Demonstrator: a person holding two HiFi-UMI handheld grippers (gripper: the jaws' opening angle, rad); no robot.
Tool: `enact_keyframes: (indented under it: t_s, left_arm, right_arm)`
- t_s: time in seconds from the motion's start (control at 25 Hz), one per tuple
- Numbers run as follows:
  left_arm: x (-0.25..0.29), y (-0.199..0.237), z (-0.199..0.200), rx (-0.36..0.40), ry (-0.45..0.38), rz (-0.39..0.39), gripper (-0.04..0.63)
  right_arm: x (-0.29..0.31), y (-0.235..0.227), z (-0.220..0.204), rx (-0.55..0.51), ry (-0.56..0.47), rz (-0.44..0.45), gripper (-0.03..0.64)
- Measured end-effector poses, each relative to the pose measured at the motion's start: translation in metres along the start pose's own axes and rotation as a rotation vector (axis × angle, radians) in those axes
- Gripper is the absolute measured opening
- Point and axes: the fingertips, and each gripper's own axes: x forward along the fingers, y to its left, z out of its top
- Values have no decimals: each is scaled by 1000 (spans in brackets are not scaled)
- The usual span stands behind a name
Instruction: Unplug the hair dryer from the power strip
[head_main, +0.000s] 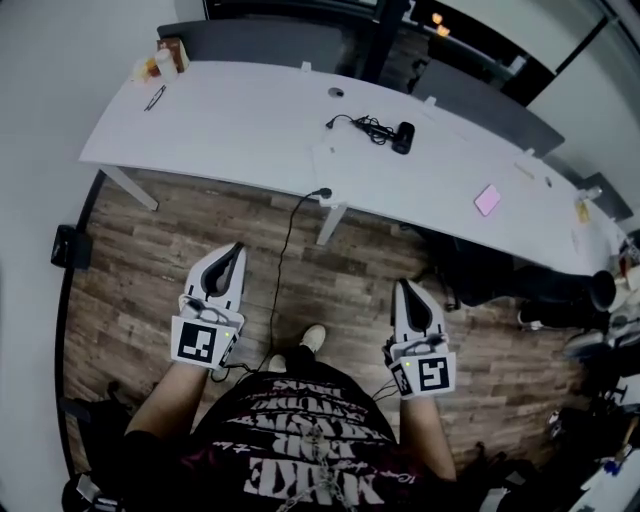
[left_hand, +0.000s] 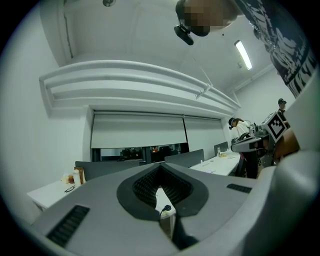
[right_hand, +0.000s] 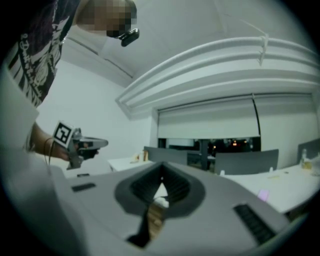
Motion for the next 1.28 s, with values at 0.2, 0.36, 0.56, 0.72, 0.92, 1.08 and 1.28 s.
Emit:
enact_keyframes:
  t_s: [0.2, 0.36, 0.56, 0.72, 0.92, 1.08, 1.28]
  left_arm:
    - [29, 4, 9, 26, -13, 16, 21]
    - [47, 5, 12, 35, -26, 42, 21]
    - [64, 0, 16, 41, -37, 71, 21]
    - [73, -4, 17, 24, -32, 82, 21]
    - [80, -6, 18, 38, -17, 77, 21]
    - [82, -10, 18, 38, -11, 68, 21]
    - [82, -6, 3, 23, 29, 64, 21]
  right_arm:
    - [22, -21, 2, 6, -6, 25, 31]
    - [38, -38, 5, -7, -13, 55, 31]
    - [51, -59, 7, -7, -29, 82, 31]
    - [54, -77, 4, 9, -32, 74, 31]
    - [45, -91, -3, 36, -27, 53, 31]
    - [36, -99, -17, 71, -2, 28, 31]
    - [40, -98, -32, 94, 40, 27, 31]
